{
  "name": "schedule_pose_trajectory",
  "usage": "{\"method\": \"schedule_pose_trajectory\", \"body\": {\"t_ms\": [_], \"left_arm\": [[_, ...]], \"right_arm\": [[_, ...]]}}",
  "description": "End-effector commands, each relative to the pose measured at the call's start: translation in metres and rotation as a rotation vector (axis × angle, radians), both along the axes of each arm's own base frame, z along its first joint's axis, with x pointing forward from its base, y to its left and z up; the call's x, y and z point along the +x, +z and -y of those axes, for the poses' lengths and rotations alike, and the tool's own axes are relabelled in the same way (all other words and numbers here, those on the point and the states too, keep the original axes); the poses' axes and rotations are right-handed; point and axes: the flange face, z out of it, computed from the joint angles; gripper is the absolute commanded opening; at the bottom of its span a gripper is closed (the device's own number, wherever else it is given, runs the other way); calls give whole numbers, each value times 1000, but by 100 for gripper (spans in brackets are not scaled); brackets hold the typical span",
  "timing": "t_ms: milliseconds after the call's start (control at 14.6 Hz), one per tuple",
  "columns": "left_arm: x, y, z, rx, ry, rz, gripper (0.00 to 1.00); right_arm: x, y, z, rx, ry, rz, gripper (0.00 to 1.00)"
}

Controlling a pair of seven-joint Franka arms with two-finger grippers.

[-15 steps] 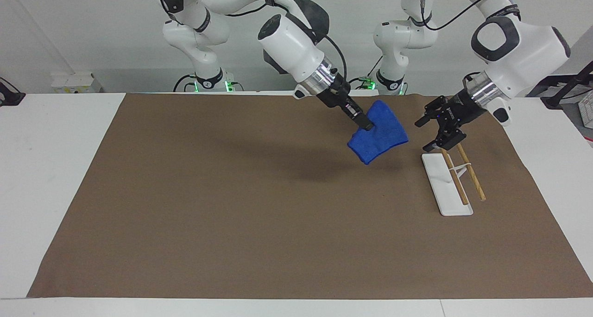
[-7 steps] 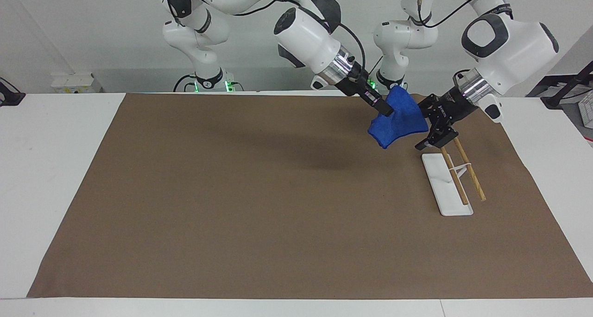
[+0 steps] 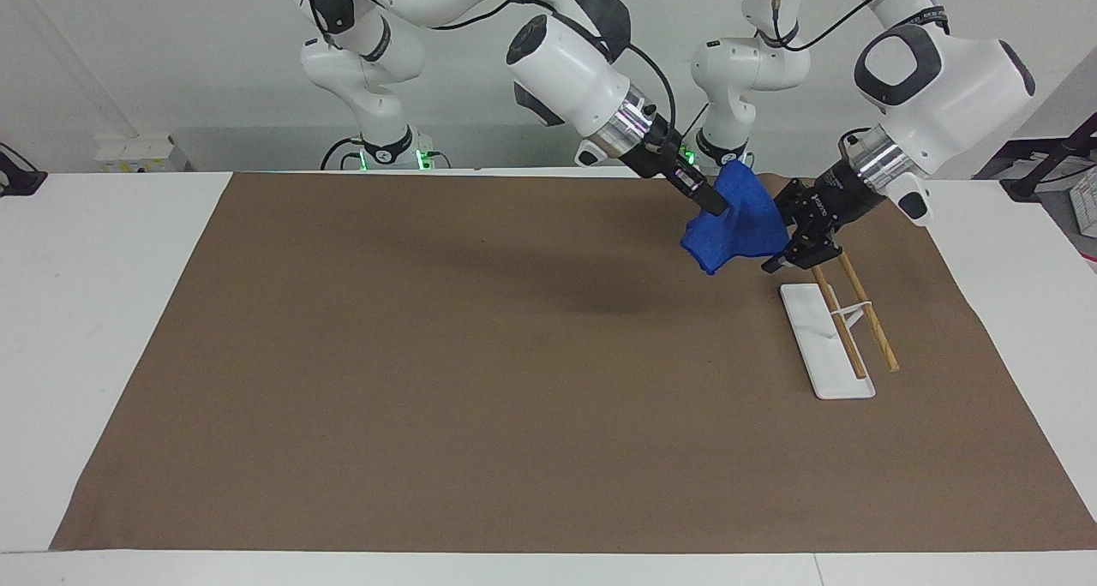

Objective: Right arm passes towel to left arm to hang
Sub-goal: 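Close the left gripper on the towel held by the right gripper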

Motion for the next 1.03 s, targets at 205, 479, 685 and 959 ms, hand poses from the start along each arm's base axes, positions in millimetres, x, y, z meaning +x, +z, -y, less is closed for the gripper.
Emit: {"method": "schedule_pose_trajectory", "body": {"t_ms": [205, 479, 685, 959], "left_arm": [[-13, 2, 1, -7, -93, -19, 0], [-12, 3, 0, -6, -90, -17, 0], [-10, 6, -1, -7, -85, -10, 0], [-9, 6, -2, -7, -84, -7, 0]], "right_arm": [[4, 2, -2, 24, -4, -4, 0], [4, 2, -2, 24, -3, -5, 0], [4, 2, -2, 24, -3, -5, 0], [5, 0, 1, 13, -1, -12, 98]]}}
